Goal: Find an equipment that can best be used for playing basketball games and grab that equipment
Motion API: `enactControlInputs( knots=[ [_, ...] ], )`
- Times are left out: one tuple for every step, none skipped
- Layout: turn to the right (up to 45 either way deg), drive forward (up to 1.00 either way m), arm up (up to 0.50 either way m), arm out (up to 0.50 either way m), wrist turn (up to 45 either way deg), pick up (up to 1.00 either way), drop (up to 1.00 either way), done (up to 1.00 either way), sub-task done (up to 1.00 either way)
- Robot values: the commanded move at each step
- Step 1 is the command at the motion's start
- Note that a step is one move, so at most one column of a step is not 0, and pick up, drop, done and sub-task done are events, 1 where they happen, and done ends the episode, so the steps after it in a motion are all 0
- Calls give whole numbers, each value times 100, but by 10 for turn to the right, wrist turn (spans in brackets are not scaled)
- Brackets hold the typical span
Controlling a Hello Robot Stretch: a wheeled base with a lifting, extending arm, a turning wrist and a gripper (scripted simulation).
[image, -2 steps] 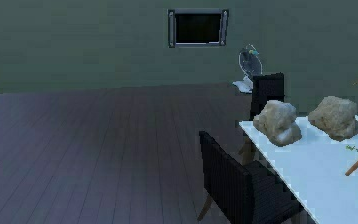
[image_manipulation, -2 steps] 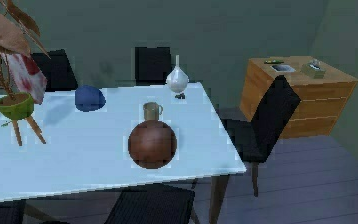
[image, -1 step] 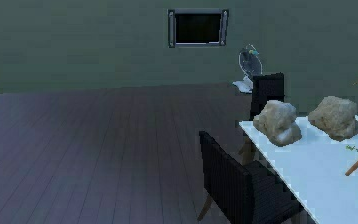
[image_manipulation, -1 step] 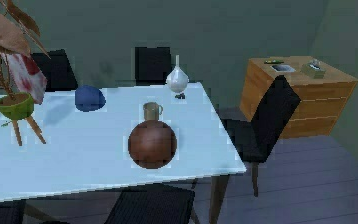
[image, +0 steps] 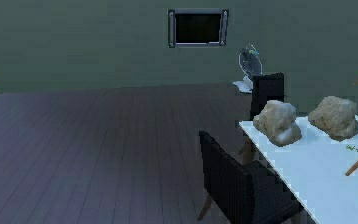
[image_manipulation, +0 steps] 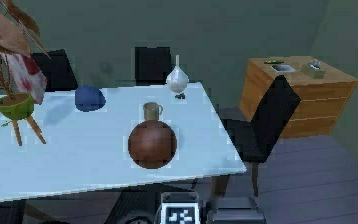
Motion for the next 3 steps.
enactControlInputs(
  knots=[
    [0,0,0,36,0,0,0,0,0],
    [0,0,0,0,450,0,0,0,0],
    [0,0,0,0,450,0,0,0,0]
  ],
)
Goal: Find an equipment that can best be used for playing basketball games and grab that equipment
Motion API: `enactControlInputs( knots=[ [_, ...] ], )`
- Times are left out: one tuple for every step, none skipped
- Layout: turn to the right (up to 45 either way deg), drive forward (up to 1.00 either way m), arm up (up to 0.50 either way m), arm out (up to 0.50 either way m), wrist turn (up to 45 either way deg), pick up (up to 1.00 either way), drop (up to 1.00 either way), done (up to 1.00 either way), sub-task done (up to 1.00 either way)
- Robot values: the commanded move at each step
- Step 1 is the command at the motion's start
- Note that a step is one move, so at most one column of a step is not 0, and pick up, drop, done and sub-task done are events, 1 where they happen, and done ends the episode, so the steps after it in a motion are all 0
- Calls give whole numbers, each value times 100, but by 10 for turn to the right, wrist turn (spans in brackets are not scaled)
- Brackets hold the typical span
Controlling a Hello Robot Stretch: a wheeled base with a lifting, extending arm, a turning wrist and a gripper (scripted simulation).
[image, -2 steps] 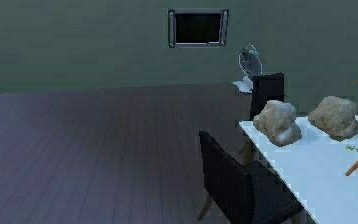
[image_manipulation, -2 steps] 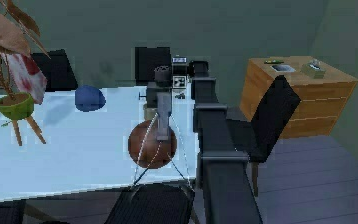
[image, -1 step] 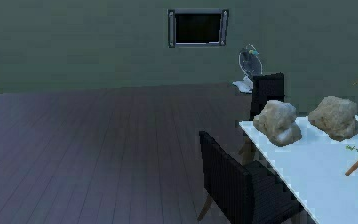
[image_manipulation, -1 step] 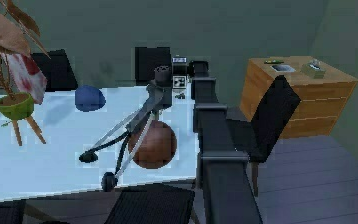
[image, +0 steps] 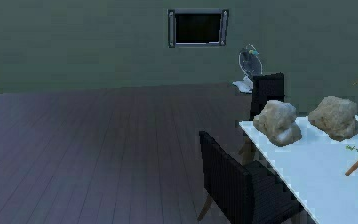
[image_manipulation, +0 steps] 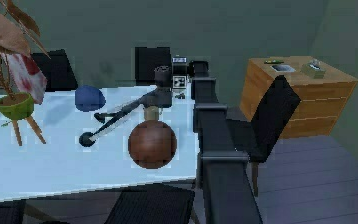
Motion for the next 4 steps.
enactControlInputs(
  knots=[
    [0,0,0,0,450,0,0,0,0],
    [0,0,0,0,180,0,0,0,0],
    [0,0,-30,0,0,0,0,0,0],
    [0,0,0,0,0,100,0,0,0]
  ],
)
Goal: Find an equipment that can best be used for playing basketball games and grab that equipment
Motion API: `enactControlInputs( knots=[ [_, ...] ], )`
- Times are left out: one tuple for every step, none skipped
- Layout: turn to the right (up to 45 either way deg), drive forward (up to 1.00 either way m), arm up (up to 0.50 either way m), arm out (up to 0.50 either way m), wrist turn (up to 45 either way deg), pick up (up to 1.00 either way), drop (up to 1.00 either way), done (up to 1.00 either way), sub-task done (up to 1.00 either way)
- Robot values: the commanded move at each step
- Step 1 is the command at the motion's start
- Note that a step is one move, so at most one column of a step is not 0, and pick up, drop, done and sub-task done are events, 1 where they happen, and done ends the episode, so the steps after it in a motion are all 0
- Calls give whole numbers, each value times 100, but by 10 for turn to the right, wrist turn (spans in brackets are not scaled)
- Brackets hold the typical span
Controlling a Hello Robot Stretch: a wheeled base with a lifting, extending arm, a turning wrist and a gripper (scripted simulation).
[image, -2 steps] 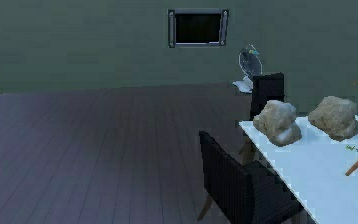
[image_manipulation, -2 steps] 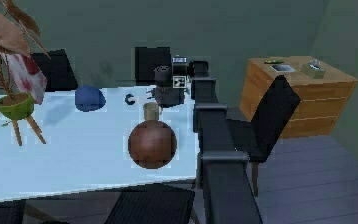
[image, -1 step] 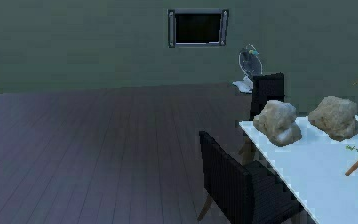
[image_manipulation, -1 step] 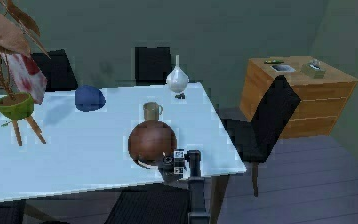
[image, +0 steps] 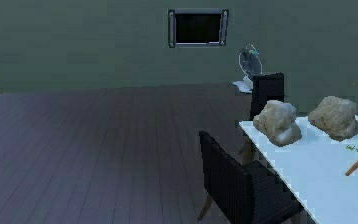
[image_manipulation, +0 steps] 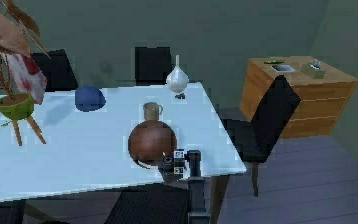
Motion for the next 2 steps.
enactControlInputs(
  knots=[
    [0,0,10,0,0,0,0,0,0],
    [0,0,0,0,0,0,0,100,0]
  ],
)
